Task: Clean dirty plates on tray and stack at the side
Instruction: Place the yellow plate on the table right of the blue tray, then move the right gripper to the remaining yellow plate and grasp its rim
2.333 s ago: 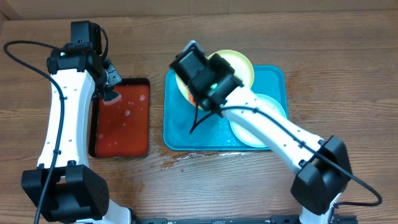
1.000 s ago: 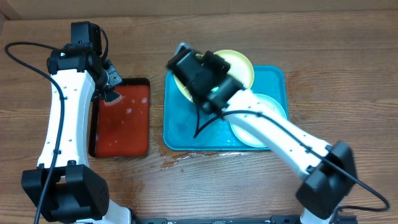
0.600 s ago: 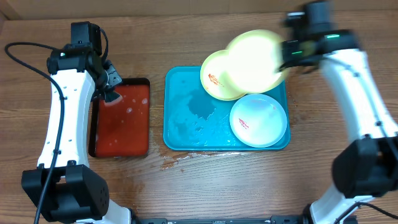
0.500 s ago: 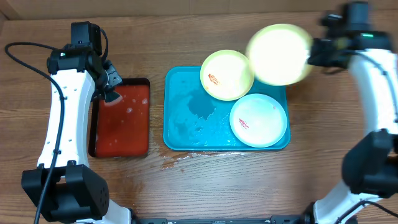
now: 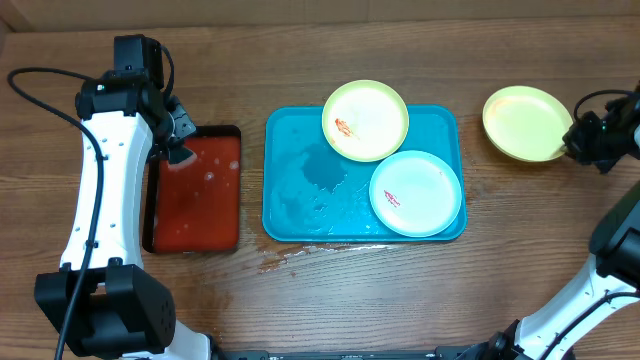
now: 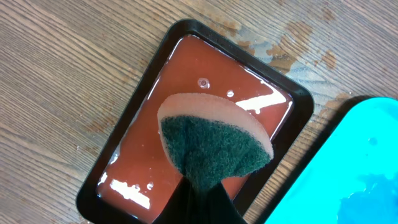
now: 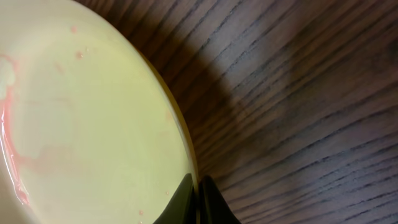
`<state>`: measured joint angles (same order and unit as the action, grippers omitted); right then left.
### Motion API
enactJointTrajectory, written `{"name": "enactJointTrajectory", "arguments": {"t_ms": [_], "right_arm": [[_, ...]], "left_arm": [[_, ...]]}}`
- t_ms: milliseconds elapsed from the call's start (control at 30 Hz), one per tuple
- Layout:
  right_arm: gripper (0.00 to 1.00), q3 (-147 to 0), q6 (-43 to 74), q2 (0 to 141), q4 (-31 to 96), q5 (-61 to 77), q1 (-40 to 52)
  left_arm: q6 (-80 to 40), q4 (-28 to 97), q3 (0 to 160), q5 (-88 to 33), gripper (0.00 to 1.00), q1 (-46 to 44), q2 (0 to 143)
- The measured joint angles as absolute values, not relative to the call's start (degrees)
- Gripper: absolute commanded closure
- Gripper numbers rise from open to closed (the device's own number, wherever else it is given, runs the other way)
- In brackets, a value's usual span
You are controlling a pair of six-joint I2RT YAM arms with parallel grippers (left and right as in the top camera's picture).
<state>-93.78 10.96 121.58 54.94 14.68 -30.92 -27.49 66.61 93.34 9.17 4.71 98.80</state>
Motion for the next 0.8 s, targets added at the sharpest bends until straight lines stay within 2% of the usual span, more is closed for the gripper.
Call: {"name": "enactJointTrajectory", "arguments": {"t_ms": [133,300,433,533,567,667,700,800], "right_arm": [[0.89,-93.73,11.29,121.58,54.96,13.69,-30.65],[0.71,-93.76,11.31,121.58,55.55,12.8,-30.22],[0.67,-94.74,10.76,121.58,60.12,12.71,-30.22],[0.6,-98.15,9.19,121.56,63.37,14.74,-30.06],[0.54,-99.61,7.84,121.56,63.83,16.34,-29.89],[0.25,-103.7,1.93,121.08,64.49,23.44,-28.29],[0.2,-104.79,-0.64,120.66,63.96,26.11,-27.03],[0.17,-106.13,-6.55,119.39,59.66,30.59,-22.02]], "left_arm": [[-27.49,66.57,93.34,9.15,0.96,4.71,98.8],[-27.49,66.5,93.34,9.17,0.96,4.71,98.8],[-27.49,66.46,93.34,9.15,0.96,4.71,98.8],[-27.49,66.35,93.34,9.15,0.96,4.71,98.8],[-27.49,66.22,93.34,9.15,0.96,4.71,98.8],[-27.49,66.06,93.34,9.13,0.96,4.71,98.8],[-27.49,66.02,93.34,9.04,0.96,4.71,98.8],[-27.49,65.8,93.34,8.54,0.96,4.71,98.8]]}}
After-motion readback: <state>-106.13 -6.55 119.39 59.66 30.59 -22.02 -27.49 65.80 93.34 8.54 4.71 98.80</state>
